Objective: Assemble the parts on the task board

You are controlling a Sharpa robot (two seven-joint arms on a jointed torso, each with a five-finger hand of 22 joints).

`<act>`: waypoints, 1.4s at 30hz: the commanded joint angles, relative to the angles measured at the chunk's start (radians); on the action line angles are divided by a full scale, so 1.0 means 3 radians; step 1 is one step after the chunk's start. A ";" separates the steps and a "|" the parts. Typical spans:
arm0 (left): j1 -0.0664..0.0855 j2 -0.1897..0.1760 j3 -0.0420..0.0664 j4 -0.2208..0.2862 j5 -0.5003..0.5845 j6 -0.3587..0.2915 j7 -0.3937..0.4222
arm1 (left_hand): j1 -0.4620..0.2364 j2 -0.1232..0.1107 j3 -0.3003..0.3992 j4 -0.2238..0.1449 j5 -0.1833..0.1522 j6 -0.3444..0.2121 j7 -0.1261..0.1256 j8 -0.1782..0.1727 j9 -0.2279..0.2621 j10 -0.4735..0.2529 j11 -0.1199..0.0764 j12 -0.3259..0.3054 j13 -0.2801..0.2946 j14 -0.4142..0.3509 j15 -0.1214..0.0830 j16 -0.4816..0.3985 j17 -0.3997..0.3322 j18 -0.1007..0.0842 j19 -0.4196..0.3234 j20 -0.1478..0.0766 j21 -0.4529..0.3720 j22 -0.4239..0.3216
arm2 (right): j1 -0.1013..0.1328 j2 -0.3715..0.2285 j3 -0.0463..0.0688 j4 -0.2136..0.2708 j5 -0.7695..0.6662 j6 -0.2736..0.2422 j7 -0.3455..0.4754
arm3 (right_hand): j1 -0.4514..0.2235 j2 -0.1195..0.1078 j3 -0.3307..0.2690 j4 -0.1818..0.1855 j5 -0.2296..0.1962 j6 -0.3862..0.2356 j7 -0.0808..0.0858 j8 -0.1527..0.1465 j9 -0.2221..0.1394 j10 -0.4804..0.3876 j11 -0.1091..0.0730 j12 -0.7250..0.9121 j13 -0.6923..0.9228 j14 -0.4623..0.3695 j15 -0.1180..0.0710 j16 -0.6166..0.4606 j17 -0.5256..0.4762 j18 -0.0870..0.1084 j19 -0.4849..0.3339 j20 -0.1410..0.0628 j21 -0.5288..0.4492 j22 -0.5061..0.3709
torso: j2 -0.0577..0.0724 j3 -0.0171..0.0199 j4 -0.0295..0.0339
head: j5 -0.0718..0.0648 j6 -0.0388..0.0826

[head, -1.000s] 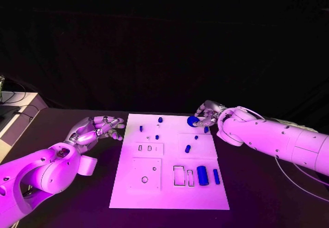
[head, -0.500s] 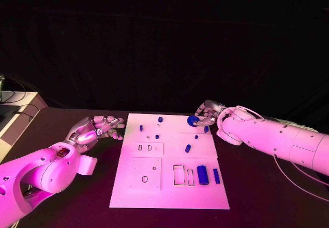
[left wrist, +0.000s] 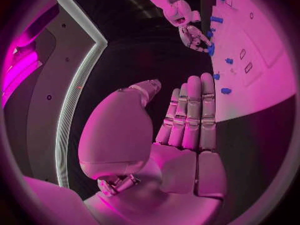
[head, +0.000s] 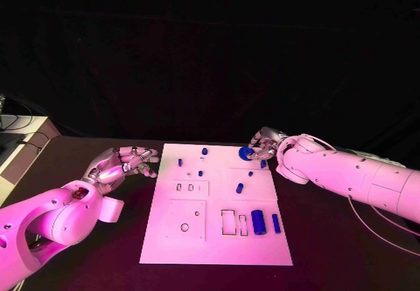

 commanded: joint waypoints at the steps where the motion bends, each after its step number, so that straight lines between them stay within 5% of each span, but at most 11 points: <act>1: 0.0001 0.0003 0.0002 0.0007 -0.0010 0.0061 0.0008 | -0.0021 0.0011 -0.0029 0.0000 -0.0012 -0.0028 -0.0001 0.0015 0.0003 -0.0024 -0.0005 -0.0007 0.0005 -0.0014 -0.0002 0.0011 0.0004 0.0005 -0.0017 0.0004 0.0017 0.0006 | -0.0011 0.0007 -0.0009 0.0005 -0.0025 0.0101 0.0011 | 0.0024 0.0012 0.0033 -0.0001 0.0017 0.0030 -0.0005 0.0007 0.0002 0.0354 -0.0007 0.0007 0.0876 0.0322 0.0010 0.0023 0.0738 -0.0070 0.0295 0.0004 0.0026 0.0772 | -0.0001 -0.0001 -0.0001 | -0.0001 -0.0002; 16: 0.0001 0.0004 0.0002 0.0000 -0.0013 0.0063 0.0004 | -0.0020 0.0016 -0.0029 0.0000 -0.0011 -0.0028 -0.0001 0.0017 0.0005 -0.0024 -0.0005 -0.0006 0.0006 -0.0016 -0.0002 0.0013 0.0005 0.0005 -0.0021 0.0005 0.0020 0.0008 | -0.0020 -0.0027 -0.0014 0.0153 -0.0193 -0.0129 0.0031 | 0.0003 0.0004 0.0161 0.0029 0.0115 0.0128 -0.0038 0.0025 -0.0005 0.0354 -0.0037 0.0007 0.0876 0.0325 -0.0016 0.0025 0.0752 -0.0082 0.0318 -0.0020 0.0061 0.0818 | -0.0001 -0.0001 0.0004 | 0.0003 -0.0006; 32: 0.0000 0.0005 0.0002 -0.0008 -0.0013 0.0067 0.0007 | -0.0017 0.0021 -0.0029 -0.0002 -0.0010 -0.0027 -0.0002 0.0018 0.0007 -0.0024 -0.0006 -0.0006 0.0007 -0.0019 -0.0003 0.0015 0.0005 0.0006 -0.0024 0.0005 0.0024 0.0010 | 0.0000 -0.0124 0.0000 0.0781 -0.0759 -0.0547 0.0031 | -0.0032 -0.0022 0.0249 0.0041 0.0189 0.0202 -0.0063 0.0044 -0.0003 0.0354 -0.0059 0.0007 0.0876 0.0327 -0.0038 0.0027 0.0761 -0.0098 0.0349 -0.0038 0.0108 0.0878 | -0.0002 -0.0004 0.0004 | 0.0004 0.0014; 42: 0.0000 0.0011 0.0002 -0.0007 -0.0013 0.0075 0.0005 | -0.0017 0.0021 -0.0029 -0.0002 -0.0010 -0.0027 -0.0002 0.0018 0.0007 -0.0024 -0.0006 -0.0006 0.0007 -0.0019 -0.0003 0.0015 0.0005 0.0006 -0.0024 0.0005 0.0024 0.0010 | -0.0021 0.0138 -0.0034 0.0763 -0.1269 -0.0644 -0.0079 | -0.0068 -0.0049 0.0268 0.0055 0.0119 0.0220 -0.0071 0.0043 -0.0005 0.0354 -0.0067 0.0007 0.0876 0.0327 -0.0049 0.0026 0.0760 -0.0098 0.0349 -0.0049 0.0108 0.0878 | 0.0005 -0.0006 0.0014 | 0.0013 0.0021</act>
